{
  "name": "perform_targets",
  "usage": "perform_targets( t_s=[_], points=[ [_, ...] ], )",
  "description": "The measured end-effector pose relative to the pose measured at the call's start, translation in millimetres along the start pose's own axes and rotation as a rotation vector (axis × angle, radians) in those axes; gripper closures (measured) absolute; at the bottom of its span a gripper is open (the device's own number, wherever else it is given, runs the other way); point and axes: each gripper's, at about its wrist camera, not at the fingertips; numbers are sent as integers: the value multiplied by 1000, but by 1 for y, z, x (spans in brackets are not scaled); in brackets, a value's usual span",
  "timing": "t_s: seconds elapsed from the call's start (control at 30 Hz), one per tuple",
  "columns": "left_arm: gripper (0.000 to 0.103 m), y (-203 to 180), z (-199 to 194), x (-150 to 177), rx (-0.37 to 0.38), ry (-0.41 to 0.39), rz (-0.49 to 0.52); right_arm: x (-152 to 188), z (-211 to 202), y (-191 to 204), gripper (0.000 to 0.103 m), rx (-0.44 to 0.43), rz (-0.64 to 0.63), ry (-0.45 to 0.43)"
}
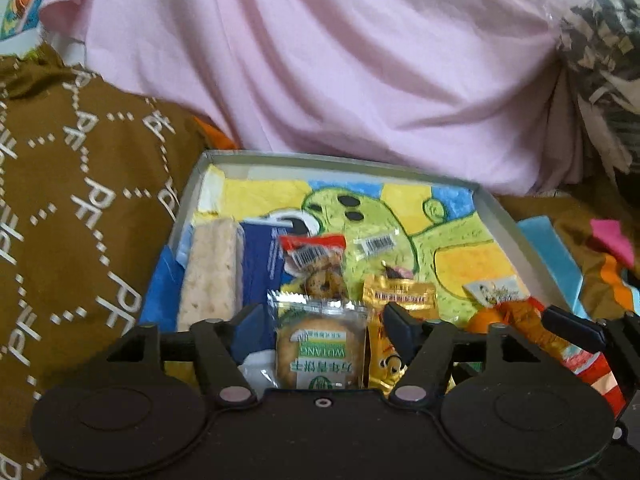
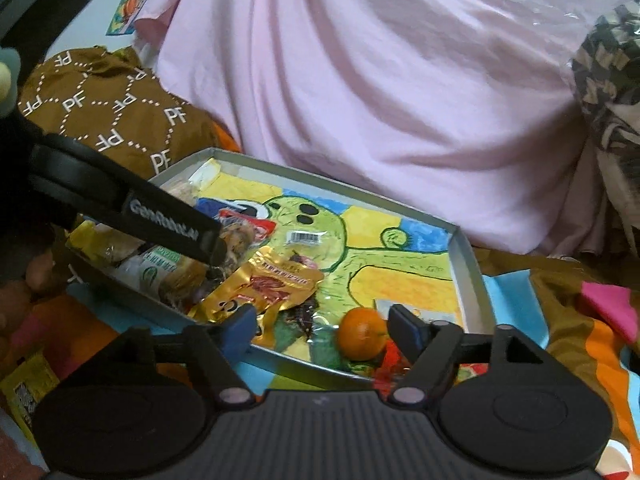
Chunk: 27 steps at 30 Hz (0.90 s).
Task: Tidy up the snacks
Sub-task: 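Lower the cookie bag into the tray with the left tool while the right tool lowers the orange, then open both tools and withdraw them from the tray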
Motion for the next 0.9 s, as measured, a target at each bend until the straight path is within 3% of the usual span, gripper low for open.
perform_targets(
  t_s=[0.3, 0.6, 0.9],
  points=[
    [1, 3, -52, -11, -84, -114, -1, -14, -33, -16, 4, 33, 81, -86],
    [1, -3, -116, -8, -156, -185, 25, -27, -85, -29, 0, 19, 134, -168],
    [1, -17, -180, 14, -214, -213, 171, -28, -139, -36, 0, -25, 207, -190]
  ],
)
Point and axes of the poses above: each gripper's, at about its wrist camera, not at the fingertips, and z roughly the way its jaws point, y to its left, x to its underside, and after that the axes turned 4 degrees about -x, right-handed
